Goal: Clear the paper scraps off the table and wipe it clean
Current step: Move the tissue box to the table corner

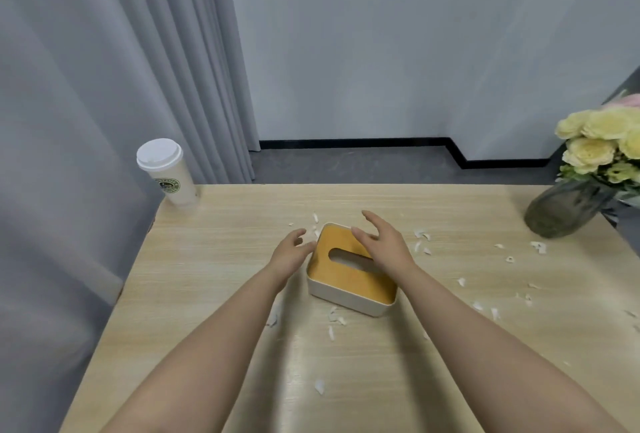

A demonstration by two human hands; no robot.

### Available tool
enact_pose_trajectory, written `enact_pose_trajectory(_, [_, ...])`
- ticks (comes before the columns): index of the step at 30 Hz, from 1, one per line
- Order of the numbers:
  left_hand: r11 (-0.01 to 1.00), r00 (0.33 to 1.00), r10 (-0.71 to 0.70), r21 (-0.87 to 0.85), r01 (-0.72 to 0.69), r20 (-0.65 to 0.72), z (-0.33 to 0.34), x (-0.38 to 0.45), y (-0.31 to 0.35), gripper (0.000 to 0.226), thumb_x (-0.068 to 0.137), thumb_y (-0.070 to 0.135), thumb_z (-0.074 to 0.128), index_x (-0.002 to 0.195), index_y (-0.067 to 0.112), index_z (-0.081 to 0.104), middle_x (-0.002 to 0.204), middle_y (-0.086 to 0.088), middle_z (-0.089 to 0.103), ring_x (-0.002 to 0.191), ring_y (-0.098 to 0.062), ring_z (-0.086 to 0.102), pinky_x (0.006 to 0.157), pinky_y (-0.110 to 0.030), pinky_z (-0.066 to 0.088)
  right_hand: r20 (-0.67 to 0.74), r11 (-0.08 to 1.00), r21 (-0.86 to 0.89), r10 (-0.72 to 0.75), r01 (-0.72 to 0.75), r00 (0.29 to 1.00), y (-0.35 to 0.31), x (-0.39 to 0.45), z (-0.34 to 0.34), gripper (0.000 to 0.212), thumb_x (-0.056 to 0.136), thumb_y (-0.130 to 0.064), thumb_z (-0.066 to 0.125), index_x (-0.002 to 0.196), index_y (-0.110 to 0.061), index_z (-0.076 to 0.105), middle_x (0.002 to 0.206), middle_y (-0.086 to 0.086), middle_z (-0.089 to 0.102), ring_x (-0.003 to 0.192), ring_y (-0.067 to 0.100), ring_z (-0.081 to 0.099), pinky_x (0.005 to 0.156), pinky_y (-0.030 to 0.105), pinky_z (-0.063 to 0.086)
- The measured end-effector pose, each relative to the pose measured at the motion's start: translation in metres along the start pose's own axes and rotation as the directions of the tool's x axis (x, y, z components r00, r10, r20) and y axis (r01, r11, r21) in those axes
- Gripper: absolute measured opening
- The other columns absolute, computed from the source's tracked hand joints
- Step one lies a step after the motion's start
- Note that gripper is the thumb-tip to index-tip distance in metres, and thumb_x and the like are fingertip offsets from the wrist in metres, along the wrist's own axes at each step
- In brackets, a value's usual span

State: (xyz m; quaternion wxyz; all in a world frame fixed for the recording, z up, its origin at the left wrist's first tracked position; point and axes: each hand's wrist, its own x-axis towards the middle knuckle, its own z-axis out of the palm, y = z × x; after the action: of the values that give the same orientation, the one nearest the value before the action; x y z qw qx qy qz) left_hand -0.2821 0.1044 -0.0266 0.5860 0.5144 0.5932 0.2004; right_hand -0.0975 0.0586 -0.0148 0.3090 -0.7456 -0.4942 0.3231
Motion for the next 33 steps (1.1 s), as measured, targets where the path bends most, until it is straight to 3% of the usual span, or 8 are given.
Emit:
enact_pose_trajectory(6, [0.991,0.999,-0.031,0.133,0.034,-0.025,0.031,0.0,-0.004,0.066,0.093,0.023,0.056,0.149,0.018,0.021,0.151,-0.011,0.029,0.132,-0.028,0.037,0.089,-0.029,0.04,-0.034,0.991,-0.036,0.125,-0.126,0.992,0.051,-0.016,-0.014,0.064,0.091,-0.03,0.06,0.145,-0.011,0.032,0.151,0.007,0.032,0.139,0.021,0.03,0.114,0.034,0.025])
enact_pose_trajectory(9, [0.985,0.997,-0.071,0.157,0.072,-0.011,0.036,0.001,-0.009,0.065,0.093,0.019,0.056,0.149,0.014,0.022,0.148,-0.012,0.034,0.13,-0.028,0.04,0.102,-0.036,0.038,-0.015,0.98,-0.03,0.194,-0.194,0.981,0.064,-0.02,-0.011,0.077,0.088,-0.032,0.063,0.149,-0.01,0.021,0.154,0.007,0.026,0.142,0.022,0.025,0.114,0.033,0.024])
enact_pose_trajectory(12, [0.985,0.997,-0.076,0.156,0.075,0.0,0.04,0.0,-0.012,0.047,0.092,0.012,0.054,0.137,0.012,0.04,0.133,-0.011,0.052,0.108,-0.024,0.05,0.096,-0.036,0.042,0.038,0.96,0.026,0.278,-0.279,0.96,0.071,-0.022,-0.007,0.08,0.087,-0.035,0.064,0.147,-0.009,0.019,0.143,0.009,0.044,0.131,0.026,0.042,0.103,0.032,0.036])
enact_pose_trajectory(16, [0.991,0.997,-0.073,0.107,0.076,-0.034,0.043,-0.003,-0.01,0.042,0.091,0.008,0.055,0.132,0.013,0.046,0.124,-0.01,0.056,0.102,-0.022,0.051,0.087,-0.031,0.042,0.024,0.936,0.109,0.334,-0.335,0.942,0.07,-0.023,-0.002,0.057,0.09,-0.031,0.059,0.139,-0.014,0.035,0.125,0.009,0.059,0.114,0.029,0.055,0.089,0.031,0.044])
enact_pose_trajectory(20, [0.997,0.996,-0.029,0.072,0.035,-0.084,0.044,-0.007,-0.001,0.043,0.09,0.007,0.056,0.132,0.014,0.047,0.123,-0.009,0.056,0.108,-0.026,0.053,0.093,-0.036,0.045,-0.04,0.944,0.149,0.304,-0.295,0.952,0.059,-0.016,-0.007,0.05,0.091,-0.025,0.057,0.137,-0.016,0.04,0.123,0.01,0.06,0.113,0.03,0.056,0.088,0.032,0.045])
enact_pose_trajectory(23, [0.997,0.994,0.003,0.071,0.004,-0.11,0.035,-0.007,0.012,0.044,0.09,0.009,0.056,0.133,0.014,0.046,0.12,-0.007,0.056,0.101,-0.022,0.051,0.091,-0.034,0.044,-0.046,0.955,0.164,0.259,-0.249,0.965,0.043,-0.004,-0.014,0.045,0.091,-0.023,0.057,0.133,-0.017,0.043,0.12,0.008,0.061,0.109,0.028,0.057,0.081,0.028,0.042])
enact_pose_trajectory(28, [0.999,0.987,0.012,0.033,-0.007,-0.162,0.007,-0.007,0.026,0.044,0.092,0.009,0.052,0.135,0.015,0.044,0.104,-0.003,0.052,0.092,-0.02,0.049,0.075,-0.027,0.04,-0.052,0.968,0.135,0.222,-0.214,0.974,0.009,0.024,-0.011,0.057,0.088,-0.028,0.061,0.139,-0.016,0.037,0.13,0.011,0.056,0.116,0.031,0.054,0.087,0.031,0.041])
enact_pose_trajectory(33, [0.998,0.973,-0.018,-0.059,0.004,-0.23,-0.033,0.0,0.029,0.042,0.092,0.005,0.05,0.133,0.017,0.047,0.083,0.007,0.051,0.073,-0.012,0.048,0.059,-0.025,0.038,-0.034,0.983,0.118,0.145,-0.14,0.989,-0.033,0.053,0.01,0.053,0.089,-0.027,0.062,0.135,-0.013,0.04,0.131,0.011,0.055,0.116,0.029,0.053,0.088,0.032,0.042])
